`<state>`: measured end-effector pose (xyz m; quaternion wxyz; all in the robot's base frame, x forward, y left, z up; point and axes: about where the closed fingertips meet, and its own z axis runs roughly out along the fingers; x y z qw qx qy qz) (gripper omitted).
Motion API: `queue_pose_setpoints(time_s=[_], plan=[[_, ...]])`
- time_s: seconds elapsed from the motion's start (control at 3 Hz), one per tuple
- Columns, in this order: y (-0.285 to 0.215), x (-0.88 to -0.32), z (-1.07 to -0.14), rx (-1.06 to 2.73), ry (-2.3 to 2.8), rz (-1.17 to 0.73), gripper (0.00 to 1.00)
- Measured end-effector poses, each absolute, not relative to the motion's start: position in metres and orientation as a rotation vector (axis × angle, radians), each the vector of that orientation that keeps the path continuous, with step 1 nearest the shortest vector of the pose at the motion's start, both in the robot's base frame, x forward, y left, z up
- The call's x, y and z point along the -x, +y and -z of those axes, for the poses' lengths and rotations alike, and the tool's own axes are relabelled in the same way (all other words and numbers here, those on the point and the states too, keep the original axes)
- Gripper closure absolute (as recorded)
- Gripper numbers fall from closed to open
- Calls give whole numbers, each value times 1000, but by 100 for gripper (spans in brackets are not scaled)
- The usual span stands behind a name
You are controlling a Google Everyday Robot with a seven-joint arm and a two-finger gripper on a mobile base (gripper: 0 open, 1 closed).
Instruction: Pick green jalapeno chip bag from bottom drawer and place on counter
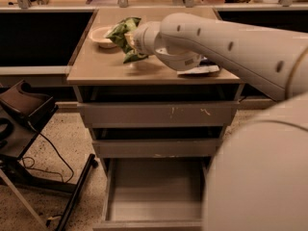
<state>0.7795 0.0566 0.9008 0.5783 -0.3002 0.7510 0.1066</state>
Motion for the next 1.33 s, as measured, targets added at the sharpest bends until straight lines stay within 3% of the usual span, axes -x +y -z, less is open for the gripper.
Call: queue_pose_setpoints(time_s=[0.33,0.67,1.33], plan=[[60,-815,-912,624,1778,-227,100],[22,-821,-921,586,1783,-171,81],[22,-821,-921,586,1783,-171,34]])
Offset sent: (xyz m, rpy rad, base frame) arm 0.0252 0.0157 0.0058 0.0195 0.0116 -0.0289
